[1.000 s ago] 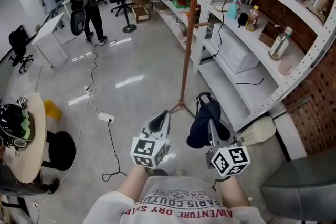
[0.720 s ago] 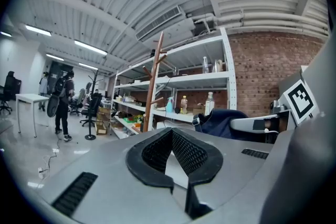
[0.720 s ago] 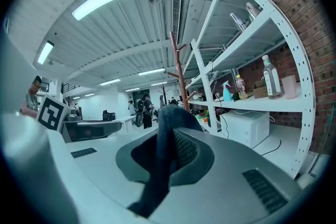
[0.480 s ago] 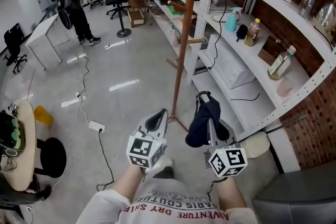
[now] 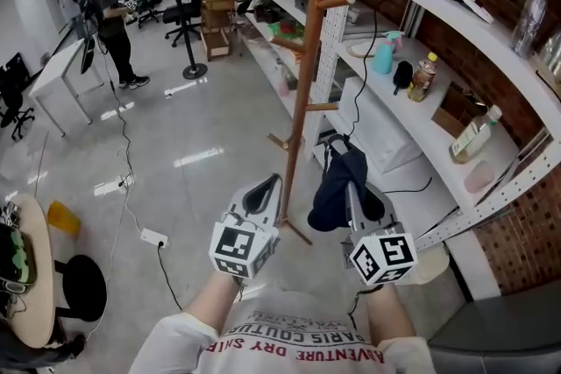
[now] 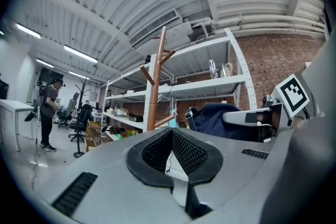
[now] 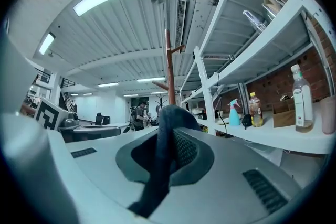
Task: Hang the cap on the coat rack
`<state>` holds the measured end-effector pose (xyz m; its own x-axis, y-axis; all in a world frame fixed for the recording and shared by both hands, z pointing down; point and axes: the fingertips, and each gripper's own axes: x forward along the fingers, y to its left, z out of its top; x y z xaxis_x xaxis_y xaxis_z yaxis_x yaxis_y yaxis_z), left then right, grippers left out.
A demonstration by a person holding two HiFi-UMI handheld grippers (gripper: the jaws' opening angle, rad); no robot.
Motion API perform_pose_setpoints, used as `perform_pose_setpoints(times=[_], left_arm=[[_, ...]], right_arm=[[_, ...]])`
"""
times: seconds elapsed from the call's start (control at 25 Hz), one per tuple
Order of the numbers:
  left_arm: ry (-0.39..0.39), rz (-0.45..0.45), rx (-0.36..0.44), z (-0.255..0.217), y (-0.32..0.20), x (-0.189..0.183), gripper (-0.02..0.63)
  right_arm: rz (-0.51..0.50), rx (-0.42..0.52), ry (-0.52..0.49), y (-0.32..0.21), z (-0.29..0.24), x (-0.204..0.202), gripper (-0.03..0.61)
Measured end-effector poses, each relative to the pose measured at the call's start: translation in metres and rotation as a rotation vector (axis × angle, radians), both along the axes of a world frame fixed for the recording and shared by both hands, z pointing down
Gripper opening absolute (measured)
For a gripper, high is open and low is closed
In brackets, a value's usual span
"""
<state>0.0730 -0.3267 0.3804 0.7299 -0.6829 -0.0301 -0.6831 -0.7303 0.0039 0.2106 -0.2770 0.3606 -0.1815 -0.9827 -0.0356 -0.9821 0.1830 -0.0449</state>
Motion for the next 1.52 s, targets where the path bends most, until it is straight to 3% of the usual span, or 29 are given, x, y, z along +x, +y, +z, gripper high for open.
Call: perform_pose_setpoints(times=[0.44, 0.76, 1.08, 1.32, 1.52], left_arm=[[-0.041, -0.034, -0.014, -0.004, -0.040, 0.035, 0.005], [-0.050, -0.092, -0.002, -0.009, -0.044, 0.047, 0.005], [-0.071, -0.119, -0.023, -0.002, -0.043, 0.050, 0.005], [-0.057, -0.146, -0.008, -0.009, -0.042, 0.048, 0.005], [-0.054, -0.145, -0.014, -0.009, -0.040, 0.047, 0.005]], right_arm=[[-0.129, 0.140, 0.091, -0.050, -0.077, 0.017, 0.021], [-0.201, 0.343, 0.148, -0.060, -0.167, 0.026, 0.022], [-0.232, 0.494, 0.194, -0.053, -0.224, 0.021, 0.021], [-0.212, 0.543, 0.169, -0.058, -0.249, 0.022, 0.021], [-0.196, 0.524, 0.160, -0.080, -0.257, 0.020, 0.023]])
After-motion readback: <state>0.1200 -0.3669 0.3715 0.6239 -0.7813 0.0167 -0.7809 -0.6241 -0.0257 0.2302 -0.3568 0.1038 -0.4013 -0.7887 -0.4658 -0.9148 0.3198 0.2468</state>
